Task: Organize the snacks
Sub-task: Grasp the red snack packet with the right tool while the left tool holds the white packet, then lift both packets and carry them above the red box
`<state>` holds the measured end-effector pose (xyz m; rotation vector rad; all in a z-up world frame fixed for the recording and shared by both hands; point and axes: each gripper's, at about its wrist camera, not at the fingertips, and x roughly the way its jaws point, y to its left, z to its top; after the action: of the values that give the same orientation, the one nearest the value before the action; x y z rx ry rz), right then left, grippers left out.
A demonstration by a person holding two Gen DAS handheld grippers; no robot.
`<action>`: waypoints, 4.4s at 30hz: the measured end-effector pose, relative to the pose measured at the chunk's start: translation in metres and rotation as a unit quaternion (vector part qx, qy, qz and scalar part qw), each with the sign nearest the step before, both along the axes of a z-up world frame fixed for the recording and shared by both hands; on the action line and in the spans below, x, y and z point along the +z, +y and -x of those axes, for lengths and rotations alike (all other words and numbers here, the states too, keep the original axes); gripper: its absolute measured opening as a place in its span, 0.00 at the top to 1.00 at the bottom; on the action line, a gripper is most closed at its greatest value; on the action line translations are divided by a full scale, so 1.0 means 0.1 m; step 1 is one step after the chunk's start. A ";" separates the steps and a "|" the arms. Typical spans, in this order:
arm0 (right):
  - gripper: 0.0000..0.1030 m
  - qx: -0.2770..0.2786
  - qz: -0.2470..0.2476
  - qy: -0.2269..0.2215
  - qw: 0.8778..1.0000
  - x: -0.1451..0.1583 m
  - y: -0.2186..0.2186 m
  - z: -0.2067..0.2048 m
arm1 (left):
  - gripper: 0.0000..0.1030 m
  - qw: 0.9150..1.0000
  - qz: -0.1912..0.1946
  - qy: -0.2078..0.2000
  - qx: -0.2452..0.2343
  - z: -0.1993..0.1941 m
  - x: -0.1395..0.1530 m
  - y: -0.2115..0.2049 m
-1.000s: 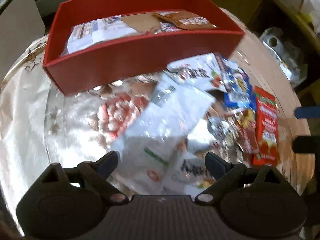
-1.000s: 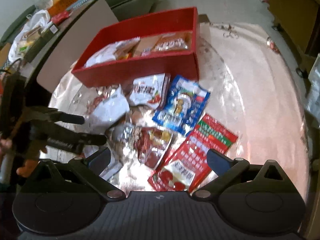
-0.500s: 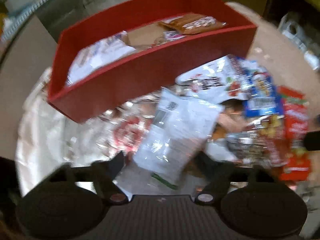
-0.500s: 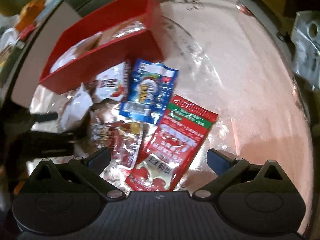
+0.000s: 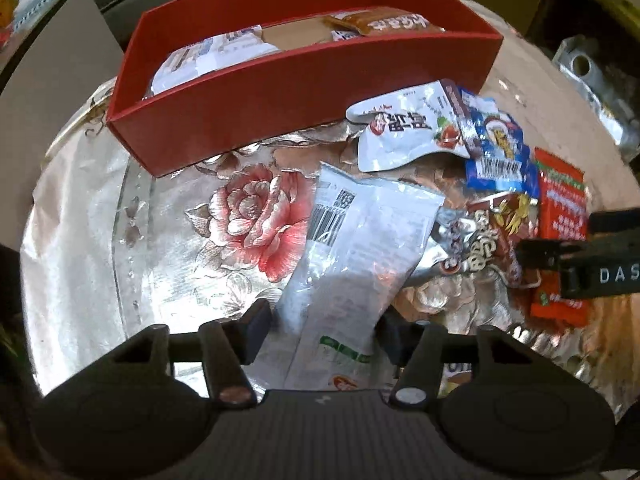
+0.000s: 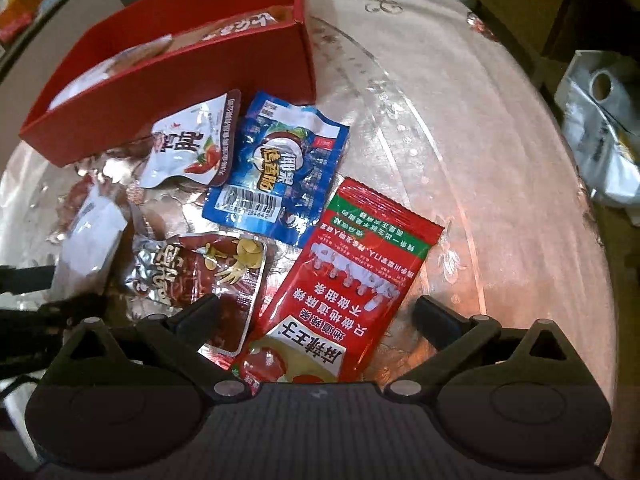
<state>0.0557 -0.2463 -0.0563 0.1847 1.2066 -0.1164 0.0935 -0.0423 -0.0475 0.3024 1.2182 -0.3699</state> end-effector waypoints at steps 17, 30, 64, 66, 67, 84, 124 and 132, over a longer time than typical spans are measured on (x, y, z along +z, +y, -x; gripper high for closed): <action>0.25 0.071 0.047 -0.001 0.996 0.09 0.00 0.20 | 0.22 1.000 -0.002 0.012 0.002 -0.06 -0.10 0.07; 0.00 -0.001 0.080 0.028 0.996 0.00 -0.26 0.19 | 0.04 1.000 -0.009 0.006 0.022 -0.03 -0.12 0.07; 0.37 0.046 -0.026 -0.075 0.996 0.46 -0.23 0.33 | 0.60 0.986 0.097 0.000 0.137 0.22 0.30 0.08; 0.37 0.052 -0.029 -0.080 0.995 0.50 -0.18 0.31 | 0.60 0.986 0.099 -0.008 0.137 0.21 0.33 0.06; 0.37 0.055 -0.031 -0.082 0.995 0.51 -0.16 0.30 | 0.60 0.986 0.099 -0.010 0.135 0.21 0.34 0.05; 0.37 0.064 -0.046 -0.094 0.992 0.56 -0.09 0.22 | 0.63 0.986 0.103 -0.014 0.130 0.20 0.34 0.01; 0.37 0.072 -0.052 -0.127 0.988 0.74 -0.02 0.13 | 0.65 0.978 0.118 -0.085 0.149 0.12 0.57 -0.09; 0.37 0.079 -0.050 -0.161 0.982 0.95 0.03 0.04 | 0.65 0.973 0.121 -0.121 0.158 0.10 0.70 -0.01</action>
<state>0.0517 -0.2434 0.0384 0.1869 0.9005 0.1116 0.0833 -0.0436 0.0230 -0.0573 0.9505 -0.1953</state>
